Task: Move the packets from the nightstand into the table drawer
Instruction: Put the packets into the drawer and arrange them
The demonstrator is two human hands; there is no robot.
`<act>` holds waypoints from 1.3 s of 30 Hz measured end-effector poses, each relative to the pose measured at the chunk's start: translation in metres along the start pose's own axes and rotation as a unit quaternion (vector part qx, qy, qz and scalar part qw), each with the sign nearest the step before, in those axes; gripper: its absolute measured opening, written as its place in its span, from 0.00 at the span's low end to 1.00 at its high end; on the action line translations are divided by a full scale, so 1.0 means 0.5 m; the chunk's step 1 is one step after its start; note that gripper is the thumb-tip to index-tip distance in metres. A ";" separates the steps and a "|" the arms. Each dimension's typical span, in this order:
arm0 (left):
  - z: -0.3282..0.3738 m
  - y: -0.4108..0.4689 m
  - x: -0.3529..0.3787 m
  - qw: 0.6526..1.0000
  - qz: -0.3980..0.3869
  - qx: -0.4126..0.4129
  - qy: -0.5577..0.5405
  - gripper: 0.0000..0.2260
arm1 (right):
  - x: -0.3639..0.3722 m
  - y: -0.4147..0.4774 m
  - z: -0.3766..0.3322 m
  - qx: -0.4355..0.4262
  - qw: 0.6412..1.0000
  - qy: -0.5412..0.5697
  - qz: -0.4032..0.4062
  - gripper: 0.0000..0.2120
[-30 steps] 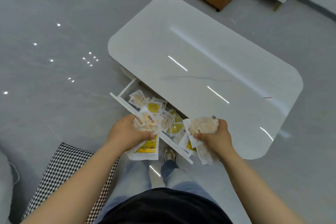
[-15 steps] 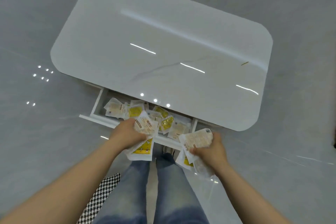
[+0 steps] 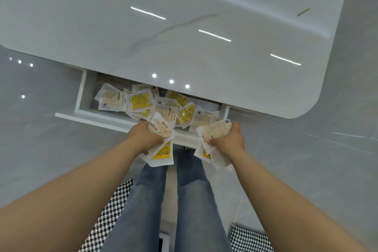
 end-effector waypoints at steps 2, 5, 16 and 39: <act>-0.008 0.049 0.020 1.000 0.006 -0.005 0.008 0.17 | 0.025 0.046 0.002 0.014 1.000 0.001 0.003 0.34; -0.014 0.116 0.045 1.000 0.021 -0.016 -0.017 0.18 | 0.059 0.104 0.004 0.024 1.000 0.008 -0.001 0.36; -0.002 0.255 0.092 0.997 0.056 0.010 -0.044 0.16 | 0.142 0.228 -0.002 -0.021 0.997 0.065 0.042 0.36; 0.043 0.195 0.064 0.993 0.060 0.095 0.030 0.27 | 0.092 0.179 0.040 -0.062 0.996 -0.039 0.055 0.14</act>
Point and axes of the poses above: each hand's wrist, its own y-axis towards the middle knuckle, its own x-axis out of the palm, z = x × y, the point moved 1 cm from there along y, towards the middle knuckle, and after that the axes turned 6 degrees about -y, right-handed, at the moved point
